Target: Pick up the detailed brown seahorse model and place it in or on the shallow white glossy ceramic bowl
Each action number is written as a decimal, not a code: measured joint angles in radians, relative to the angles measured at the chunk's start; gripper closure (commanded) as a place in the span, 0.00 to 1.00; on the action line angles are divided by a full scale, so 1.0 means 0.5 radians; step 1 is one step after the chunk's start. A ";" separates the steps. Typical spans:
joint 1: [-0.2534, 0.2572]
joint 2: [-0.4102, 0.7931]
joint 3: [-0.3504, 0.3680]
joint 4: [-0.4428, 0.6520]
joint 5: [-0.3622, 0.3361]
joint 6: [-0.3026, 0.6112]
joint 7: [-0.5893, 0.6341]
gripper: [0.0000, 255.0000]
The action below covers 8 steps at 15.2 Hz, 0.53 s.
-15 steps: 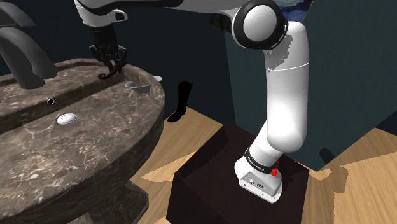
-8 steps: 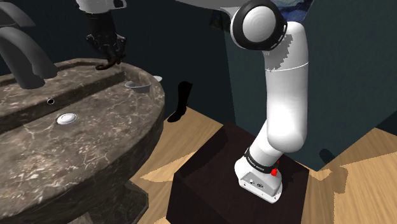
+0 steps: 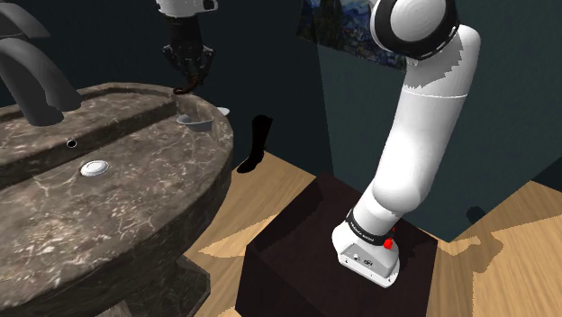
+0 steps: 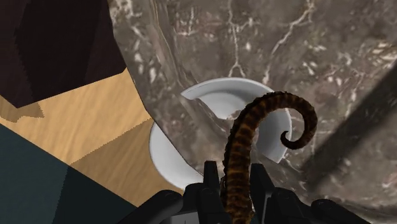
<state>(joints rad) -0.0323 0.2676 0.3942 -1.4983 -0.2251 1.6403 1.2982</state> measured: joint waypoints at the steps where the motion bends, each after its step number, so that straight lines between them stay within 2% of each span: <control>1: -0.041 -0.075 -0.011 -0.100 0.025 0.037 -0.043 1.00; 3: -0.088 -0.144 -0.029 -0.207 0.047 0.088 -0.097 1.00; 8: -0.107 -0.176 -0.037 -0.371 0.054 0.223 -0.097 1.00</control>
<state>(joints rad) -0.0856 0.1798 0.3758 -1.6837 -0.1981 1.7519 1.2496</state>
